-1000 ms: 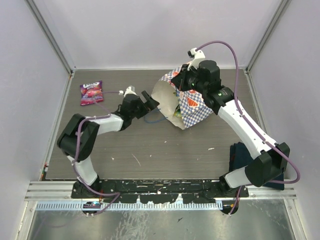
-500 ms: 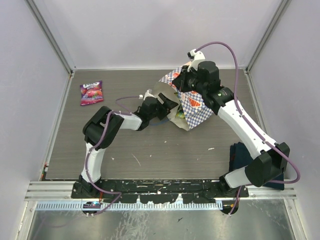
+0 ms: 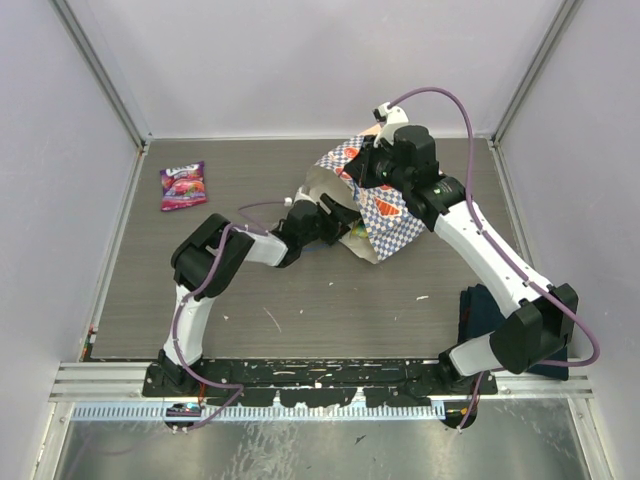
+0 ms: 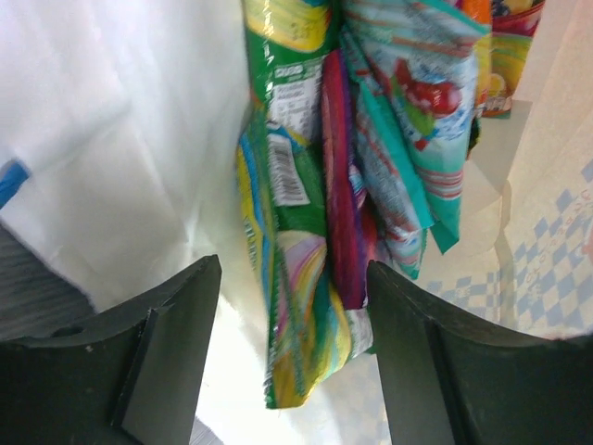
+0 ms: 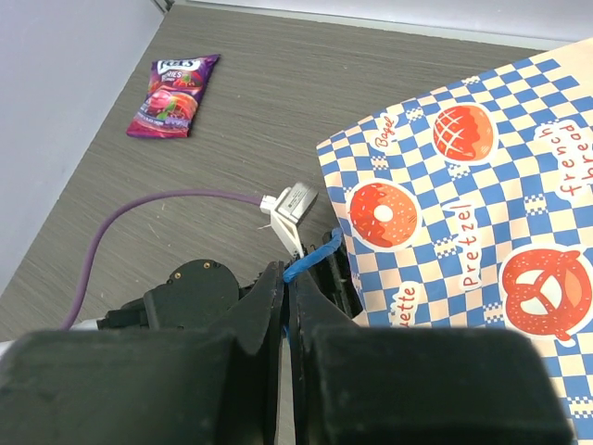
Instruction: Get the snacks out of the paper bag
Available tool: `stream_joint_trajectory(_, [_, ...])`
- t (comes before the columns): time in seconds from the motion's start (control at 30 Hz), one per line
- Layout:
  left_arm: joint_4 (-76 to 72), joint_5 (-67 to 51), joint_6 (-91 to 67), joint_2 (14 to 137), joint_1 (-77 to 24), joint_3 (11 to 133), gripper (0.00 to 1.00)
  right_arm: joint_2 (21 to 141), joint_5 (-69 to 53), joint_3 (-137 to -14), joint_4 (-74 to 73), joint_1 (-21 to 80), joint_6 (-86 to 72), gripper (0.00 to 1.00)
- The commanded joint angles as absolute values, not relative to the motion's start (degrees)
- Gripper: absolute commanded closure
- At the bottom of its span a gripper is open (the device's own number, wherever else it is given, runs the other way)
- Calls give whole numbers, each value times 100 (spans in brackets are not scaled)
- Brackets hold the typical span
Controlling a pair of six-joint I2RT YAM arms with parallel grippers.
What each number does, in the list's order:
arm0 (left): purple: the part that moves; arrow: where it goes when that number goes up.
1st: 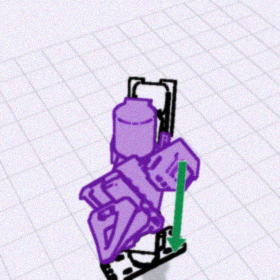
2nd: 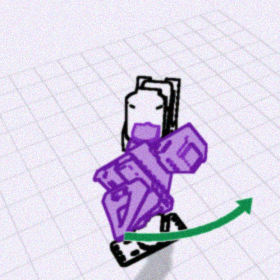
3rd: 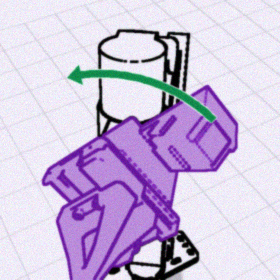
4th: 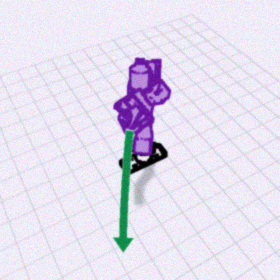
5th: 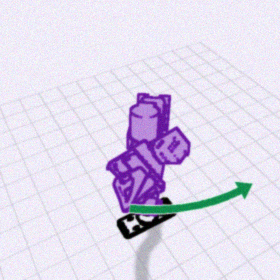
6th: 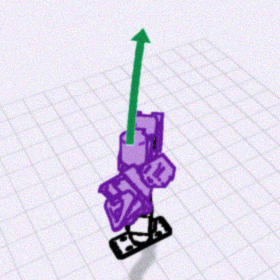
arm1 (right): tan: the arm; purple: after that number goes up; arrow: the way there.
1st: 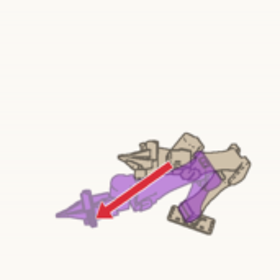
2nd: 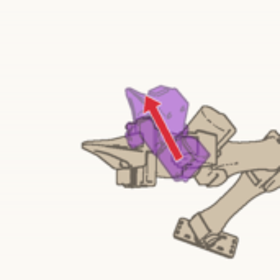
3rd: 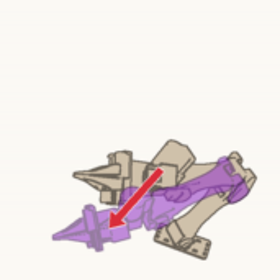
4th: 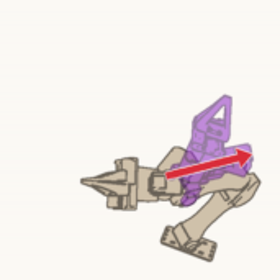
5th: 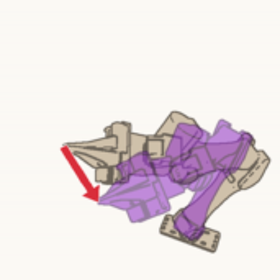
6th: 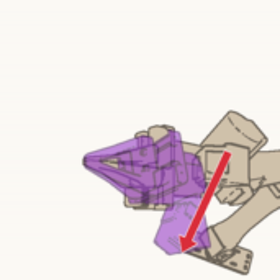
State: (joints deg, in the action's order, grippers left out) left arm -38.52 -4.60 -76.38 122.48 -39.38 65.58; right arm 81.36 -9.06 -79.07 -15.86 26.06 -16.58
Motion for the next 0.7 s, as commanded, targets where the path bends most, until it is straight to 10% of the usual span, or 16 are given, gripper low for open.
stream_joint_trajectory(0.0, [-4747,-782,-8246,12309,-3984,6297,37,7901,-873,-7929,-1180,2587,-1617,99])
stream_joint_trajectory(0.3, [-5118,-952,-8622,12640,-4089,6471,54,7833,-905,-7833,-1143,2584,-1651,99])
stream_joint_trajectory(0.5, [-5489,-841,-8569,12509,-4011,6199,97,7784,-910,-7797,-1143,2586,-1644,99])
stream_joint_trajectory(0.67, [-5624,-732,-8243,11914,-3765,5508,100,7730,-834,-7770,-1143,2589,-1594,99])
